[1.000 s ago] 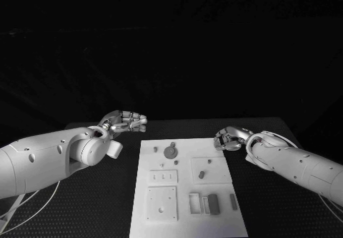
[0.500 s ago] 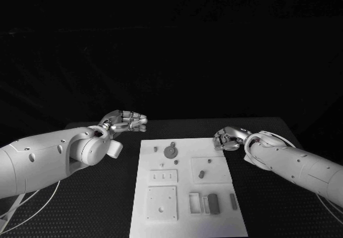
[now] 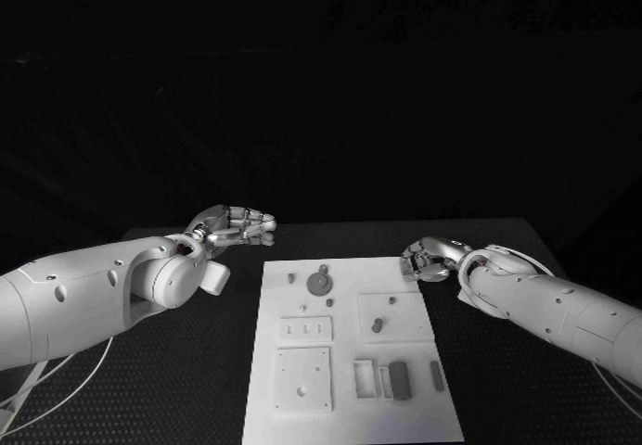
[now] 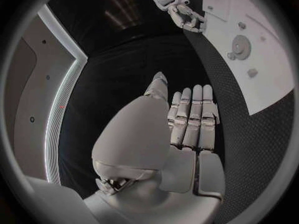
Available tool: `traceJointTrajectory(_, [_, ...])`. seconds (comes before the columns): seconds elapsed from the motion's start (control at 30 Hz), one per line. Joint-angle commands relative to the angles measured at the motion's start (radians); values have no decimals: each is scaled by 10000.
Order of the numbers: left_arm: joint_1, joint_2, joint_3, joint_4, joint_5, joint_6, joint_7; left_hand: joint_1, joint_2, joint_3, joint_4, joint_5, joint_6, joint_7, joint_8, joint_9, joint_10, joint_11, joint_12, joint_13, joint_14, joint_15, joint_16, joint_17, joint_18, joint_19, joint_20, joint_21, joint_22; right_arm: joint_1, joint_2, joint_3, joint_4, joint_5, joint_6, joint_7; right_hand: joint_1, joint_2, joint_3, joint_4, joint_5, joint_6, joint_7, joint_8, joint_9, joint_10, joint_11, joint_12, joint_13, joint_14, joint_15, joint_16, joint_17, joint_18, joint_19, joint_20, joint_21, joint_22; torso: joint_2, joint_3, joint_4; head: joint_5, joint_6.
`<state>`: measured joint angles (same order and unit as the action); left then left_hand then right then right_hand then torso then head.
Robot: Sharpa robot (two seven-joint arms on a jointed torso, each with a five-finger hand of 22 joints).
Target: Assemble the parts on the task board
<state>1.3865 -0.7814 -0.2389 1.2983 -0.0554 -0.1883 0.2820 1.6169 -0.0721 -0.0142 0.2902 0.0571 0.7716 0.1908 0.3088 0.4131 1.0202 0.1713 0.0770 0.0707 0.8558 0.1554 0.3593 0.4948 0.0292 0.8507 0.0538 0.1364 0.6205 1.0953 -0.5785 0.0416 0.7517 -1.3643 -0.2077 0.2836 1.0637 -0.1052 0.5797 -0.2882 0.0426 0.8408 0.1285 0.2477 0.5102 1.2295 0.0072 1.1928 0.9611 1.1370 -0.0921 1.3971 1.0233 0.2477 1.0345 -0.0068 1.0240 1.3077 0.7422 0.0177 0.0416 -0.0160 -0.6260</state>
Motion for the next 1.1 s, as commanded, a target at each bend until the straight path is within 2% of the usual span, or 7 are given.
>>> traceJointTrajectory(0.03, [4, 15, 9, 19, -26, 146, 57, 41, 87, -85, 0, -56, -23, -31, -22, -15, -44, -13, -52, -6, 12, 28, -41, 10, 178, 46, 43, -40, -14, -13, 33, -6, -18, -144, 84, -46, -2, 108, -35, -1, 59, 66, -21, 48, 10, 14, 74, 46, 10, 7, 40, 70, 8, 141, 31, -11, 68, 136, 3, 3, -2, 6, -8])
traceJointTrajectory(0.2, [4, 26, 9, 16, -26, 153, 54, 40, 89, -87, 1, -56, -23, -30, -22, -16, -45, -13, -53, -6, 12, 28, -43, 12, 178, 47, 43, -41, -13, -14, 41, -9, 6, -179, 124, -73, 21, 199, -14, -4, 60, 109, -10, 71, 15, 25, 85, 53, 12, 21, 48, 80, 7, 141, 45, -23, 77, 135, -1, -2, 1, 76, -26])
traceJointTrajectory(0.53, [4, 32, 9, 9, -26, 159, 57, 40, 93, -90, 1, -56, -24, -29, -22, -16, -46, -13, -53, -6, 15, 28, -45, 17, 178, 48, 43, -42, -13, -24, 69, -11, -6, -184, 97, -98, 196, 731, 86, -33, 60, 295, 34, 164, 39, 45, 128, 83, 28, 45, 83, 119, 10, 141, 52, -58, 113, 146, 0, -1, -5, 72, -38])
traceJointTrajectory(0.7, [4, 24, 9, 10, -26, 154, 56, 39, 96, -92, 1, -56, -23, -30, -21, -16, -45, -13, -53, -6, 15, 28, -47, 19, 178, 49, 43, -43, -13, -25, 80, -11, -5, -184, 105, -122, 255, 908, 99, -44, 60, 432, 46, 231, 66, 55, 141, 105, 39, 62, 99, 143, 15, 141, 58, -73, 142, 156, -2, -4, 0, 61, -47])
traceJointTrajectory(0.97, [5, 19, 9, 15, -26, 147, 53, 40, 95, -96, 1, -56, -24, -31, -21, -16, -45, -13, -53, -5, 16, 28, -49, 22, 178, 50, 42, -45, -12, -26, 80, -11, -17, -192, -28, -181, 267, 1027, 77, -45, 60, 622, 51, 319, 104, 55, 148, 130, 54, 83, 107, 168, 18, 141, 64, -84, 176, 164, -2, -1, 4, 67, -54])
traceJointTrajectory(1.1, [5, 6, 9, 27, -27, 134, 37, 40, 97, -97, 0, -56, -23, -32, -21, -16, -45, -14, -53, -5, 17, 28, -51, 24, 178, 50, 42, -45, -12, -26, 73, -11, -1, -213, -319, -309, 274, 1050, 70, -45, 60, 679, 40, 343, 114, 58, 138, 140, 60, 93, 101, 177, 18, 141, 71, -89, 190, 165, -1, -2, 1, 73, -55])
